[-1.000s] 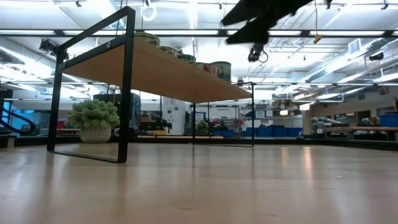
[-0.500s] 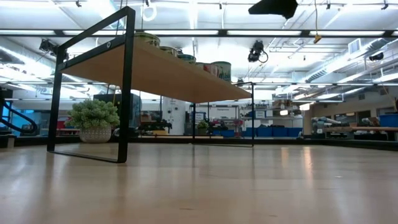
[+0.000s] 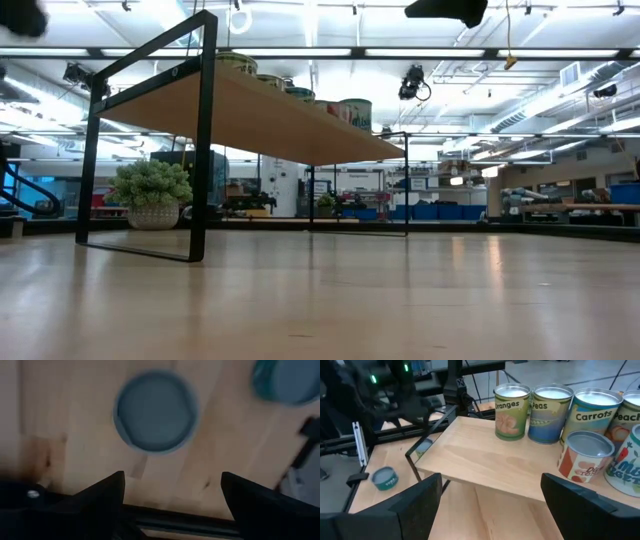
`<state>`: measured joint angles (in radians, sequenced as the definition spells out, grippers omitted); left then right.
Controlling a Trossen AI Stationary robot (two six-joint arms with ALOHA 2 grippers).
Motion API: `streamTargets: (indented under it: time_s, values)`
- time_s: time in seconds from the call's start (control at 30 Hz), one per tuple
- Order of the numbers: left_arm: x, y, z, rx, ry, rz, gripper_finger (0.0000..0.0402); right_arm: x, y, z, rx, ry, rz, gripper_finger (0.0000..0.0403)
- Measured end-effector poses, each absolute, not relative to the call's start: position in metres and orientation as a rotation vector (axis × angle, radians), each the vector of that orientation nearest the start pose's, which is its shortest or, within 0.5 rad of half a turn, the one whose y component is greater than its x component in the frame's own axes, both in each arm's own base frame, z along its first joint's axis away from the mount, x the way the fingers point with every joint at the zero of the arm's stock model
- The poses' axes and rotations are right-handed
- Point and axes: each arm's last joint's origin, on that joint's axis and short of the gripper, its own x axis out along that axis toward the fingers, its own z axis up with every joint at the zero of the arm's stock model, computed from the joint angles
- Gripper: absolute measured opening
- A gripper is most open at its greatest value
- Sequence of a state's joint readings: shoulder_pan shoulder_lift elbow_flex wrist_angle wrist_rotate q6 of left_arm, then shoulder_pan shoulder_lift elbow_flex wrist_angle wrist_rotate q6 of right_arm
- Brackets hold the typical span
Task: Pick and place cans onto a shelf
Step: Put the canned green peas on the shelf
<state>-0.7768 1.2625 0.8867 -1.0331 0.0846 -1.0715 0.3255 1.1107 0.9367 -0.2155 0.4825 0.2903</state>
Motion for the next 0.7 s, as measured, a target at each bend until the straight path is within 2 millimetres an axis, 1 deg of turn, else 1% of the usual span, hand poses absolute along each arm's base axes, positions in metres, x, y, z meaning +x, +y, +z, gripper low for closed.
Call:
streamTargets:
  time_s: [0.13,0.23,0.33,0.5,0.7]
  values:
    - [0.138,-0.14,0.192,-0.412,1.58,0.096,0.0334,0.232,0.066,0.322,0.168,0.32,-0.221,0.0347]
    - [0.135,-0.136,0.178,-0.449,1.588,0.13,0.0334,0.231,0.068,0.322,0.182,0.318,-0.218,0.0347]
    - [0.138,-0.137,0.175,-0.453,1.538,0.11,0.0334,0.231,0.069,0.322,0.19,0.314,-0.226,0.0347]
    - [0.141,-0.136,0.175,-0.385,1.436,0.15,0.0334,0.231,0.069,0.322,0.205,0.305,-0.241,0.0347]
    - [0.145,-0.137,0.176,-0.351,1.35,0.139,0.0334,0.231,0.069,0.323,0.209,0.293,-0.25,0.0347]
